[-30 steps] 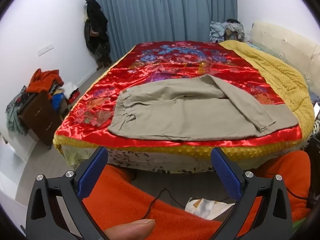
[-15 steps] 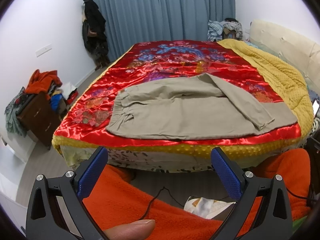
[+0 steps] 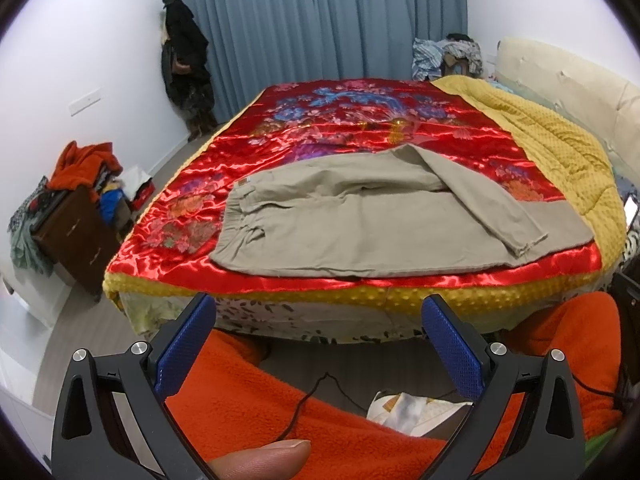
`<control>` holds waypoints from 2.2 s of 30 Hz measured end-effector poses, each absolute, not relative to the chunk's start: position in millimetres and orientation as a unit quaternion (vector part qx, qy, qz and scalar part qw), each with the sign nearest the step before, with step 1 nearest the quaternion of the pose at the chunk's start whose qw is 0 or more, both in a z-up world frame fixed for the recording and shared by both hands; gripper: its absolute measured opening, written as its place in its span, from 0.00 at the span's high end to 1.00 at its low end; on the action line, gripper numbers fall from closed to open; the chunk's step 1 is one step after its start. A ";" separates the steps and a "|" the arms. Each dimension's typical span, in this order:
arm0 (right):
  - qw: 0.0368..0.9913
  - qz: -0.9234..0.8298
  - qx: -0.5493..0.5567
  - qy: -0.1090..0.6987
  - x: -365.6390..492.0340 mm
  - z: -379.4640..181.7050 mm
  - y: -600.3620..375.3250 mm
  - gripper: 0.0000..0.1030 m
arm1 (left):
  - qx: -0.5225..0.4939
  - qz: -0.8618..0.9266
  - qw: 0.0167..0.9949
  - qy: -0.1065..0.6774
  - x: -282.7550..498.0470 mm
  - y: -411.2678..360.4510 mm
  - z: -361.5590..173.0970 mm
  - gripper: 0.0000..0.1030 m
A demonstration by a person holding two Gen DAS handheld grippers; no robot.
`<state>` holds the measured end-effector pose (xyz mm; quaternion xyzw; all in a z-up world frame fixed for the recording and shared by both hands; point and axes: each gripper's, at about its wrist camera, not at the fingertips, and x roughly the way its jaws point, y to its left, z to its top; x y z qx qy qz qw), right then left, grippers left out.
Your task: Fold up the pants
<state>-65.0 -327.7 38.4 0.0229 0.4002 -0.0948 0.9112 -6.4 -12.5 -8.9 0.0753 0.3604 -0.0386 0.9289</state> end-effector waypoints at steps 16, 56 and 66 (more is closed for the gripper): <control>0.910 -0.093 0.021 0.404 -65.3 35.9 -325.1 0.00 | 0.077 -0.039 0.929 0.361 -5.9 -10.9 -8.2 0.00; 0.909 -0.090 0.019 0.407 -62.0 34.9 -327.1 0.00 | 0.085 -0.042 0.929 0.358 -6.4 -15.7 -6.6 0.00; 0.909 -0.090 0.019 0.407 -61.8 34.9 -327.3 0.00 | 0.086 -0.042 0.929 0.358 -6.2 -16.8 -6.6 0.00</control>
